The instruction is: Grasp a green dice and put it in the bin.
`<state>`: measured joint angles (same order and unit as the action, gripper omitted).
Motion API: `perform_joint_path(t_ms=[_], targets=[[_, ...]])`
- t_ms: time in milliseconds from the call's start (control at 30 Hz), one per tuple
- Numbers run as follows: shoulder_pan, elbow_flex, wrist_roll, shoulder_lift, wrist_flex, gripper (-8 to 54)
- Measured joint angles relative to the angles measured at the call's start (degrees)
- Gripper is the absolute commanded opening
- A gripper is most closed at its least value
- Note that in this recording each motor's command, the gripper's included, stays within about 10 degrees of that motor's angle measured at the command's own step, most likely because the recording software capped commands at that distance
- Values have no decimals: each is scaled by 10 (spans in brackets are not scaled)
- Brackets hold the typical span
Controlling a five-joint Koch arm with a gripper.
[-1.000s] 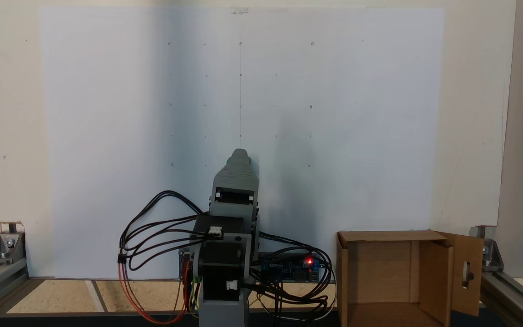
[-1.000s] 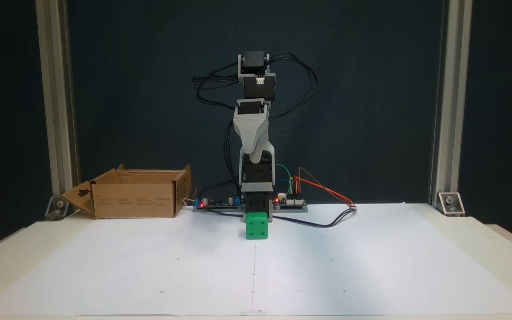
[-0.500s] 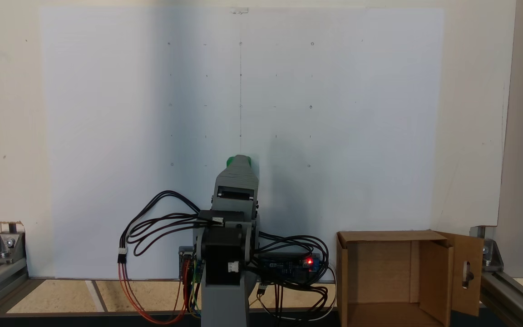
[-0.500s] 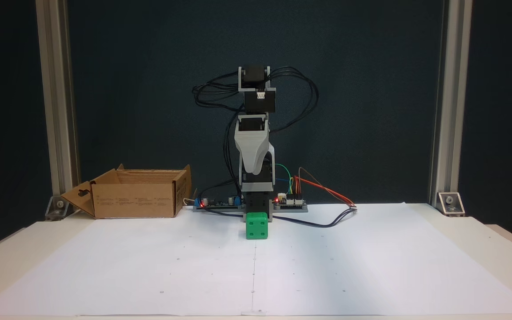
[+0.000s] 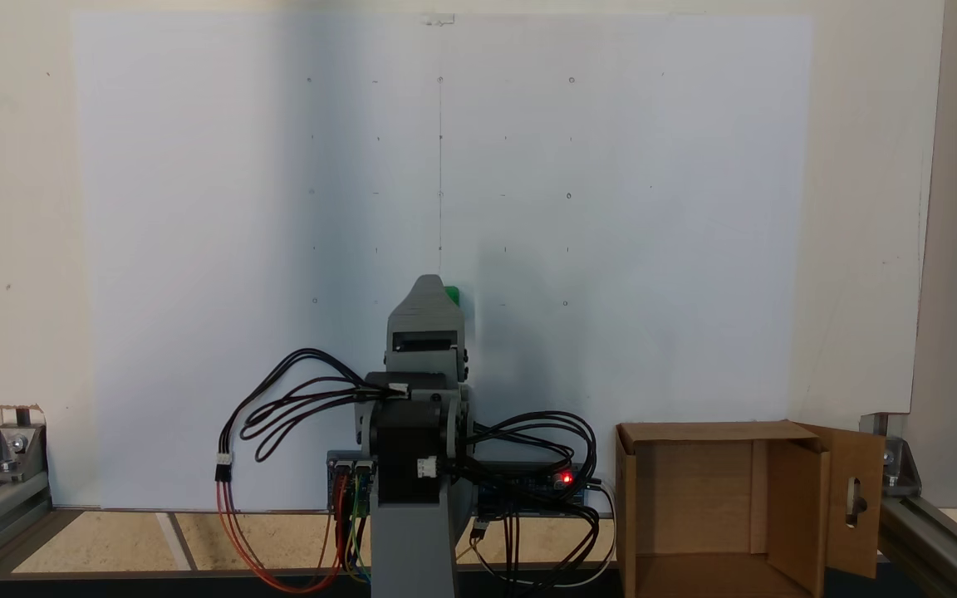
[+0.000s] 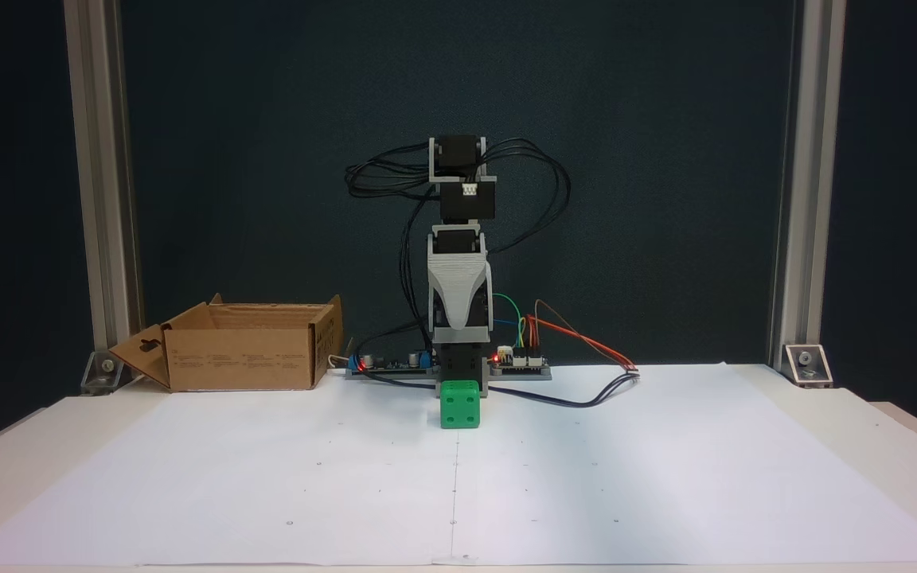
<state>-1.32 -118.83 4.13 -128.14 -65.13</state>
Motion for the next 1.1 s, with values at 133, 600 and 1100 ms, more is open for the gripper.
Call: perform_joint_path(t_ms=[133,600,1100], targets=[[4,-11,8,15,17,456],[0,-100,8,32,90,456],[0,-154,8,69,174,450]])
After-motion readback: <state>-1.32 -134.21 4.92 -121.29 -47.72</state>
